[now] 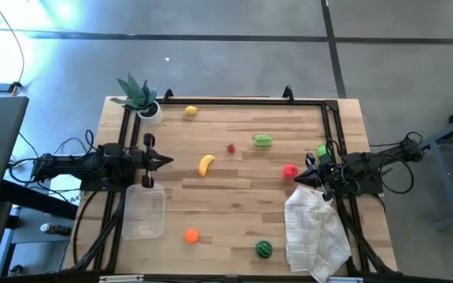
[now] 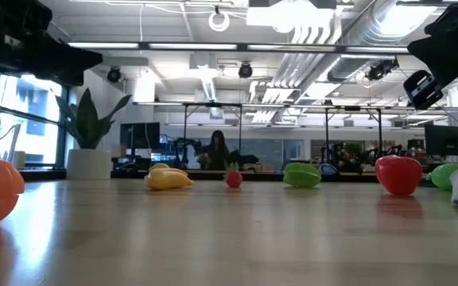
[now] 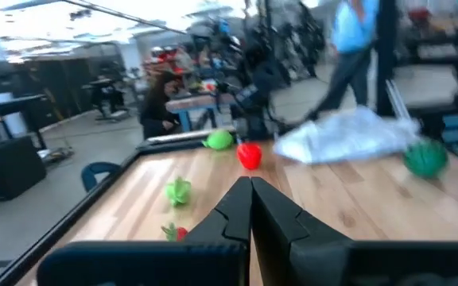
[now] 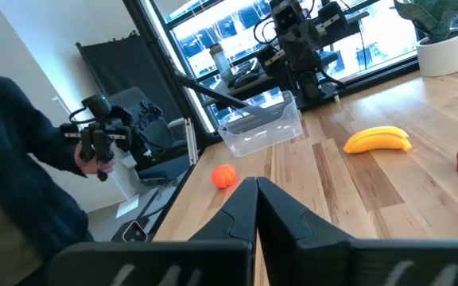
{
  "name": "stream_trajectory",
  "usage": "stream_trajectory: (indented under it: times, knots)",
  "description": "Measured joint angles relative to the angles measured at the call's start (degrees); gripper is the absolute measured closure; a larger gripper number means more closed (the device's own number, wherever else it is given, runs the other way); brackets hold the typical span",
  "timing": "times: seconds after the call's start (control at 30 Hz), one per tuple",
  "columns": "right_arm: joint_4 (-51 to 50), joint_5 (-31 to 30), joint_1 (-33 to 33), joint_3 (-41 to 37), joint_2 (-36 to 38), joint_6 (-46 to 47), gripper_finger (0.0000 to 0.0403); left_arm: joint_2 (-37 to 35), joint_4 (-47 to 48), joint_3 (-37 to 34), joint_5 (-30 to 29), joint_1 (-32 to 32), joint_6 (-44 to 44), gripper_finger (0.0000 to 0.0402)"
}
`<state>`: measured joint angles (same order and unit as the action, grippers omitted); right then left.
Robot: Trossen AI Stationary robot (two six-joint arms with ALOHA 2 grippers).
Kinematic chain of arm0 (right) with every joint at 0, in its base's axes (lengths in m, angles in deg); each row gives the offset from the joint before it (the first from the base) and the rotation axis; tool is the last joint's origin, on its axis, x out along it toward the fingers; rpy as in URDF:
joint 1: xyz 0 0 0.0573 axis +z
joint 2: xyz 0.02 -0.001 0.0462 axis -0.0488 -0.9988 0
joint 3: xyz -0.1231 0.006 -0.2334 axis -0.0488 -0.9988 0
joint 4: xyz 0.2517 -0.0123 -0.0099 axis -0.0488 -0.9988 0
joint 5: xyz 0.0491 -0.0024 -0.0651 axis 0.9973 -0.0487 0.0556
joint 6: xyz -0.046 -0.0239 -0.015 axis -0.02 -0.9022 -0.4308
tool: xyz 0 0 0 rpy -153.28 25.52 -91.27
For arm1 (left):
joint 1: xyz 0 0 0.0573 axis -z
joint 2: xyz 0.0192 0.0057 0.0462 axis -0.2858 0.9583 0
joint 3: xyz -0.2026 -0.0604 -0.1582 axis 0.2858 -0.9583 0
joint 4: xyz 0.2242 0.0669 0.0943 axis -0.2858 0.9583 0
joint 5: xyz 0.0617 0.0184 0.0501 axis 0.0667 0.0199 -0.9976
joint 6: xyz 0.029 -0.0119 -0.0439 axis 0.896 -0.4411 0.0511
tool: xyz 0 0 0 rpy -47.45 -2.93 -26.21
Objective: Pick and placing Produce into tupperware
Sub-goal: Move the transparent bin to the center of the table
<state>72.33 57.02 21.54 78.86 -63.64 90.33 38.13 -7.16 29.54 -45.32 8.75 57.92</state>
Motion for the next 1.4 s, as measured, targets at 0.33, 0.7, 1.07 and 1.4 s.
stream_trajectory:
  times: [0.33,0.7,1.07,1.4]
  knots:
    - [0.02,-0.02,-0.01,0.00,-0.01,-5.66,0.0403,-0.02,-12.75,0.00,-1.26,0.00,-14.68,0.0401]
    - [6.23,-1.14,0.00,-0.01,0.00,10.28,0.0403,0.00,-21.17,0.00,-9.58,0.00,-24.67,0.0401]
    - [12.02,-14.07,-0.02,0.00,-0.02,16.60,0.0403,-0.02,-24.11,0.00,-12.17,0.00,-29.62,0.0401]
    - [26.70,-17.59,-0.02,0.00,0.00,7.02,0.0403,-0.02,-39.19,0.00,-9.24,-0.02,-24.67,0.0401]
